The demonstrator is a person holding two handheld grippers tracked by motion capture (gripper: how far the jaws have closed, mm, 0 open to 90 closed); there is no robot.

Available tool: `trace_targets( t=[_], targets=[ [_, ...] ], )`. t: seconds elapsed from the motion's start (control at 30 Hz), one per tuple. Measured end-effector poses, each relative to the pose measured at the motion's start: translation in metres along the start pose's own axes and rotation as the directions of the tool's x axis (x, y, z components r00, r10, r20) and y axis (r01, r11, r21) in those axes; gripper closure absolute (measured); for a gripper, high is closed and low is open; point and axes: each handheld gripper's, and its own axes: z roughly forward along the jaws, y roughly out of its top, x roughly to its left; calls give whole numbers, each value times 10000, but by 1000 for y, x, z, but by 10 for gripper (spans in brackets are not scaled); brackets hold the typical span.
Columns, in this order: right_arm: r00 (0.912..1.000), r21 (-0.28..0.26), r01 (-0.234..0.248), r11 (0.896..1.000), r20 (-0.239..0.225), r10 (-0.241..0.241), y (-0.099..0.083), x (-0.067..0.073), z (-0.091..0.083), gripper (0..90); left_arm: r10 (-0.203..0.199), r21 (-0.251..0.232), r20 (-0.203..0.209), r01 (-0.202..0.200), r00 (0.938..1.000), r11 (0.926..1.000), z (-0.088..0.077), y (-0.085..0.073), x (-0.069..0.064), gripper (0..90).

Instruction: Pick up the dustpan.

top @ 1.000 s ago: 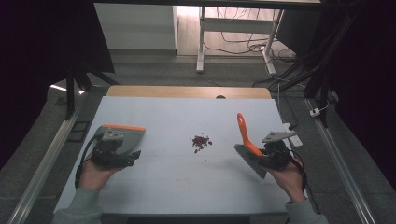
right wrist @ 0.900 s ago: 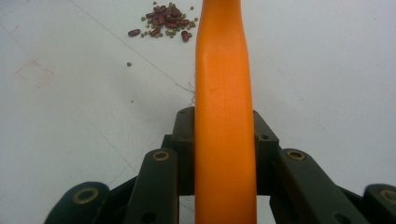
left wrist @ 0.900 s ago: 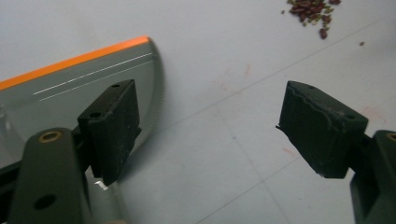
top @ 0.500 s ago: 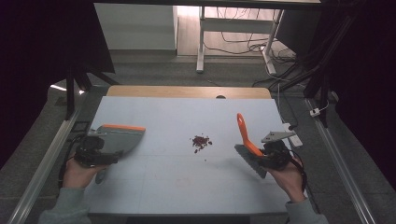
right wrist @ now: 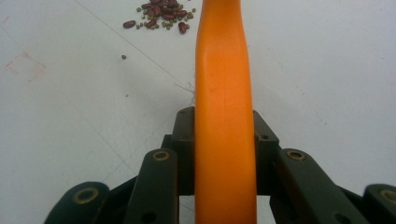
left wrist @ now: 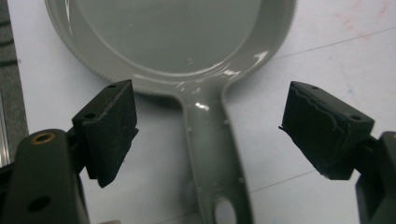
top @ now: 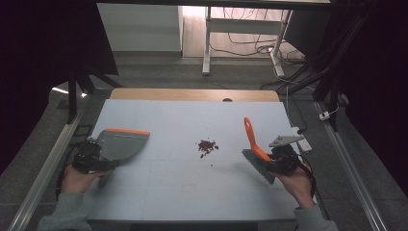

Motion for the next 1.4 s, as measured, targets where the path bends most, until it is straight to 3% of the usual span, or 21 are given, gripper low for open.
trace_targets(
  t=[0.43,0.7,0.9,1.1,1.4],
  targets=[
    [10000,133,88,9999,-46,-88,-1,1,5,704,-757,331,512,740,9958,9967,21,-5,14,217],
    [9999,192,160,9997,-60,-159,-1,2,7,704,-925,392,589,903,9940,9951,31,-6,17,353],
    [9999,177,139,9997,-50,-138,-1,1,7,704,-1153,327,1080,1124,9874,9931,34,-6,17,448],
    [9999,191,163,9997,19,-164,-1,1,6,703,-1227,219,1252,1209,9845,9924,34,-6,18,570],
    [9998,157,182,9997,36,-183,1,1,6,704,-1201,61,1302,1203,9842,9927,33,-7,18,618]
  ],
)
